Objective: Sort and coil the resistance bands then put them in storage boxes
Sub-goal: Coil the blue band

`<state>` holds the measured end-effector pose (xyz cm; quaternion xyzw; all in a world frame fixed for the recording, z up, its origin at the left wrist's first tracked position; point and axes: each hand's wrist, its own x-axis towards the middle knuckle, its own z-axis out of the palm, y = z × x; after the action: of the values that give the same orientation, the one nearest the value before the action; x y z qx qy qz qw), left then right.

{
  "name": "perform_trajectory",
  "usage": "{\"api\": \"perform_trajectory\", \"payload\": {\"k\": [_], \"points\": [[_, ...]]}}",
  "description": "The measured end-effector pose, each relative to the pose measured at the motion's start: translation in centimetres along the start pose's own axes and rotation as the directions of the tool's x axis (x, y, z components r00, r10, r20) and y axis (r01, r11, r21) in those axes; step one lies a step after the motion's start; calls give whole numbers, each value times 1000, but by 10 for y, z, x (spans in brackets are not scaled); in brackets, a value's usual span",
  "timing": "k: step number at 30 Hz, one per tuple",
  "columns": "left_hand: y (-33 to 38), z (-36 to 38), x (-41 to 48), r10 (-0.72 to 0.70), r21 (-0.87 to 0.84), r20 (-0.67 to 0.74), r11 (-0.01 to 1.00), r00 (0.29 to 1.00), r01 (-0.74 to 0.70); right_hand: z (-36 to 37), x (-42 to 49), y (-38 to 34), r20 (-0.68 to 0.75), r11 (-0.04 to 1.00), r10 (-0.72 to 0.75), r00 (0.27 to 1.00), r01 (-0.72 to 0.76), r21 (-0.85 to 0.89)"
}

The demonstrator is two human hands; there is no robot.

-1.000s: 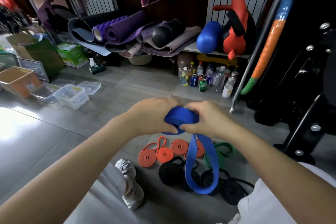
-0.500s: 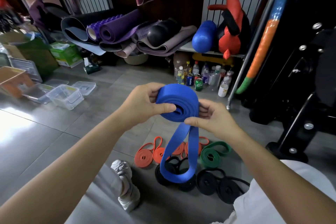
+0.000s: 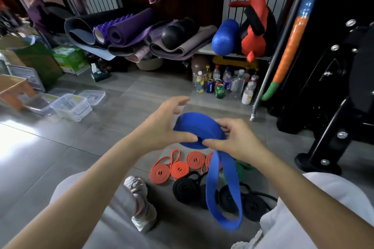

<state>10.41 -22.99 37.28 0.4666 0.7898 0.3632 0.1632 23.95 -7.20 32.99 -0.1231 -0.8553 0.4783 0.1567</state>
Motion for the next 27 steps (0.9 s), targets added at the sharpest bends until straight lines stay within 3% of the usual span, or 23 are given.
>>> {"api": "perform_trajectory", "payload": {"k": [3, 6, 8, 10, 12, 17, 20, 24, 25, 26, 27], "points": [[12, 3, 5, 105, 494, 222, 845, 969, -205, 2, 2, -3, 57, 984, -27, 998, 37, -174], [17, 6, 10, 110, 615, 215, 757, 971, -221, 0, 1, -4, 71, 974, -45, 996, 59, -217], [13, 5, 10, 94, 516, 154, 841, 984, -161, -6, 1, -3, 61, 990, -12, 998, 21, -143], [8, 4, 9, 73, 294, 85, 951, 994, -95, -15, 2, -1, 59, 999, 18, 998, -15, -50], [6, 5, 6, 72, 31, 29, 997, 997, -73, -23, 3, 5, 73, 1000, 22, 997, -21, -14], [6, 4, -2, -41, -508, -113, 861, 993, -22, -25, -3, 11, 69, 964, -11, 998, -7, 266], [4, 10, -8, -99, -665, -108, 747, 989, 2, -15, -4, 8, -5, 905, -61, 998, 58, 421], [-1, 30, -15, -159, -864, -33, 501, 987, 51, 0, -4, 4, -113, 838, -54, 992, 106, 535], [-3, 35, -17, -172, -868, -25, 492, 985, 64, 2, -5, 4, -112, 837, -42, 993, 96, 538], [-5, 37, -18, -172, -822, -54, 566, 984, 53, 1, -6, 5, -96, 847, -38, 995, 83, 526], [-8, 38, -19, -138, -700, -127, 714, 982, 10, 1, -7, 6, -69, 870, -38, 997, 68, 489]]}}
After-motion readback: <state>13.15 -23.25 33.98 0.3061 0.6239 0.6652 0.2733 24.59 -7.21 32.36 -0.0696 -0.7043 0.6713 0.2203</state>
